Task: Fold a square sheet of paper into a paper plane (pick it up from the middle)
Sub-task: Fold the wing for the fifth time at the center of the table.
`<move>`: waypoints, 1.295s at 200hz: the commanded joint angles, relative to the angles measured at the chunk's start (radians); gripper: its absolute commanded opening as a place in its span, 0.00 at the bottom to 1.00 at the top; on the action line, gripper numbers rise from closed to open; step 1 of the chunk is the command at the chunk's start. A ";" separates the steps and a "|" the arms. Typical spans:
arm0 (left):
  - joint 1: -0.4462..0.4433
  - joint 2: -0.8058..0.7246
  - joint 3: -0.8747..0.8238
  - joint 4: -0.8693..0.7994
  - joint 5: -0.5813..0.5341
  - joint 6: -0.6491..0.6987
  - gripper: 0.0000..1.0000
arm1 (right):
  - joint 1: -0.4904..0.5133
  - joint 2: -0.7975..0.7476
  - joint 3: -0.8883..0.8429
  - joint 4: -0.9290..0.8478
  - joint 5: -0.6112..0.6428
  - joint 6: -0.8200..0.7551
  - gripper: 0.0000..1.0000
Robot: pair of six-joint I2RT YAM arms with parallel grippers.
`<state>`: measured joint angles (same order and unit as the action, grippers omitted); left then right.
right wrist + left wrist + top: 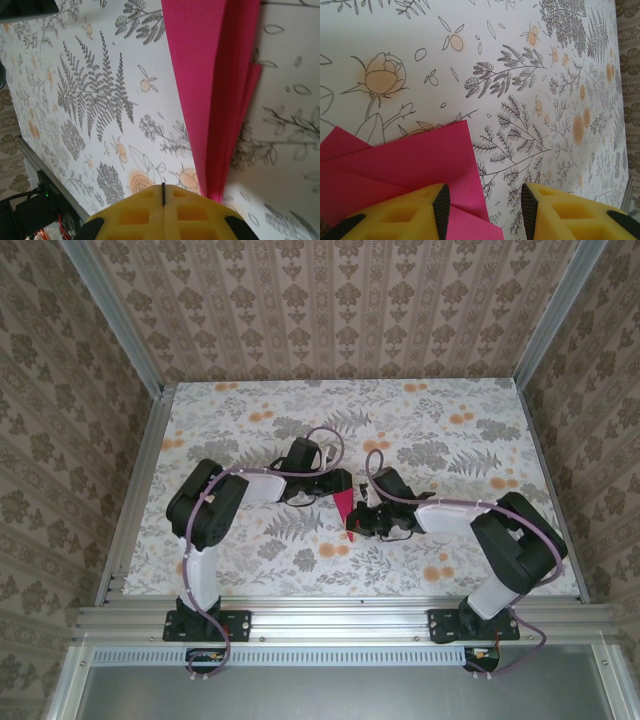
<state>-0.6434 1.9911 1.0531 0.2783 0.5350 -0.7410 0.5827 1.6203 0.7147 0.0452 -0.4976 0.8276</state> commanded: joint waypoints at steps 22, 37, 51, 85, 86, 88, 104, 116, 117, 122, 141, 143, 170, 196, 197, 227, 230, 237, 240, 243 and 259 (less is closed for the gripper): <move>-0.016 -0.009 -0.046 -0.052 -0.029 -0.028 0.45 | 0.005 0.083 0.058 -0.016 0.085 0.023 0.03; -0.016 -0.011 -0.045 -0.053 -0.029 -0.026 0.45 | 0.004 0.104 0.051 -0.069 0.108 -0.009 0.02; -0.015 -0.011 -0.041 -0.056 -0.028 -0.020 0.45 | 0.001 0.128 0.038 -0.130 0.116 -0.047 0.02; 0.006 -0.014 -0.012 -0.082 -0.011 0.019 0.45 | 0.002 0.141 -0.053 -0.152 0.073 -0.081 0.00; 0.007 -0.014 -0.012 -0.083 -0.011 0.020 0.45 | 0.002 0.141 -0.058 -0.150 0.072 -0.082 0.00; 0.010 -0.014 -0.009 -0.083 -0.009 0.022 0.45 | 0.002 0.140 -0.065 -0.148 0.070 -0.082 0.00; 0.028 -0.012 0.007 -0.091 0.007 0.041 0.46 | 0.000 0.134 -0.101 -0.145 0.054 -0.090 0.00; 0.039 -0.009 0.020 -0.093 0.020 0.056 0.46 | 0.001 0.132 -0.121 -0.136 0.042 -0.095 0.00; 0.040 -0.009 0.020 -0.093 0.021 0.056 0.46 | 0.000 0.133 -0.124 -0.136 0.042 -0.096 0.00; 0.045 -0.008 0.024 -0.093 0.027 0.061 0.46 | -0.001 0.134 -0.129 -0.135 0.039 -0.099 0.00; 0.057 -0.005 0.035 -0.094 0.045 0.073 0.47 | -0.001 0.141 -0.147 -0.127 0.027 -0.100 0.00; 0.057 -0.005 0.035 -0.093 0.045 0.075 0.47 | -0.001 0.141 -0.148 -0.127 0.027 -0.101 0.00; 0.068 -0.006 0.038 -0.091 0.056 0.083 0.48 | -0.003 0.142 -0.159 -0.125 0.013 -0.108 0.00; 0.073 0.002 0.045 -0.082 0.065 0.089 0.48 | -0.003 0.136 -0.166 -0.130 0.005 -0.114 0.00; 0.074 0.002 0.045 -0.082 0.065 0.089 0.48 | -0.003 0.135 -0.167 -0.129 0.005 -0.114 0.00; 0.083 0.028 0.054 -0.069 0.075 0.099 0.48 | -0.004 0.123 -0.177 -0.121 -0.015 -0.119 0.00; 0.085 0.030 0.053 -0.064 0.077 0.100 0.48 | -0.004 0.123 -0.179 -0.119 -0.016 -0.119 0.00; 0.089 0.033 0.051 -0.052 0.083 0.099 0.48 | -0.006 0.121 -0.180 -0.118 -0.018 -0.120 0.00; 0.091 0.035 0.051 -0.051 0.085 0.100 0.48 | -0.007 0.121 -0.180 -0.118 -0.020 -0.120 0.00; 0.093 0.037 0.053 -0.049 0.087 0.099 0.48 | -0.007 0.122 -0.182 -0.117 -0.023 -0.120 0.00; 0.100 0.042 0.062 -0.050 0.097 0.112 0.49 | -0.009 0.122 -0.187 -0.112 -0.029 -0.122 0.00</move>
<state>-0.5678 2.0018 1.0870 0.2165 0.6178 -0.6758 0.5694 1.6840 0.6121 0.1825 -0.5594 0.7315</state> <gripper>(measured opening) 0.483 0.042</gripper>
